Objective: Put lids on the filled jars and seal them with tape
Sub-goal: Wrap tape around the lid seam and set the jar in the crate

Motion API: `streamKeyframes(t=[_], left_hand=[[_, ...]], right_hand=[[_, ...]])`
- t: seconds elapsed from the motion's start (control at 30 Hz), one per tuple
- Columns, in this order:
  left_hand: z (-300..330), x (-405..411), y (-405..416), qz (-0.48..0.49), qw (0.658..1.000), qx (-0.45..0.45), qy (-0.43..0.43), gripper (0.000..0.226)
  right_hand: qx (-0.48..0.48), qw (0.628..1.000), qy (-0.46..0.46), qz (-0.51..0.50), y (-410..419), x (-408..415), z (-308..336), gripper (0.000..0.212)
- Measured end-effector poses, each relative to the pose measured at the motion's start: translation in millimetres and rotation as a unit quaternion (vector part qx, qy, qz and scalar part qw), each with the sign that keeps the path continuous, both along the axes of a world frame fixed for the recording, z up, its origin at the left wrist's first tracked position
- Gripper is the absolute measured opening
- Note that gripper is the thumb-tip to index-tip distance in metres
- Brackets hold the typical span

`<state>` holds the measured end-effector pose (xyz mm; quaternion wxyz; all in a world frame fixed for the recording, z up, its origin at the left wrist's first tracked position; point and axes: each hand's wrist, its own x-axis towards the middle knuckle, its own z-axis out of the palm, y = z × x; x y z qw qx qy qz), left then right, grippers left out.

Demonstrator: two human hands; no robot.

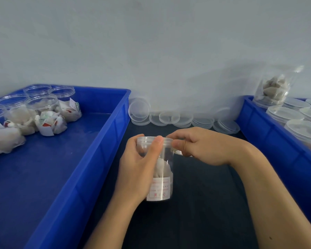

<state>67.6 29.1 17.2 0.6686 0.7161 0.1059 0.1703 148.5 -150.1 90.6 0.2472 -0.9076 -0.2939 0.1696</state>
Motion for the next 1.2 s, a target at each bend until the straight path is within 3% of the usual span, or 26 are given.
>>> streamKeyframes(t=[0.2, 0.37, 0.5, 0.6, 0.77, 0.97, 1.2], left_hand=[[-1, 1, 0, -0.037, 0.998, -0.042, 0.001, 0.062], [-2, 4, 1, -0.055, 0.996, -0.064, 0.018, 0.073], [0, 3, -2, -0.014, 0.999, -0.020, 0.029, 0.086], [1, 1, -2, 0.056, 0.998, 0.032, 0.027, 0.071], [1, -3, -6, 0.039, 0.999, 0.026, 0.025, 0.057], [3, -3, -2, 0.044, 0.999, -0.007, 0.012, 0.046], [2, -3, 3, 0.029, 0.998, -0.042, 0.027, 0.063]], right_hand=[[-0.010, 1.000, 0.014, 0.004, -1, -2, 3, 0.033], [-0.043, 0.999, -0.003, 0.004, 1, -3, 4, 0.055], [-0.044, 0.999, -0.003, -0.002, -2, -7, 9, 0.044], [-0.051, 0.999, -0.005, -0.012, 0, -10, 13, 0.039], [-0.066, 0.997, -0.033, -0.024, 16, -19, 17, 0.064], [-0.034, 0.999, 0.002, -0.016, 12, -17, 15, 0.047], [-0.039, 0.999, -0.009, -0.032, 12, -12, 6, 0.036]])
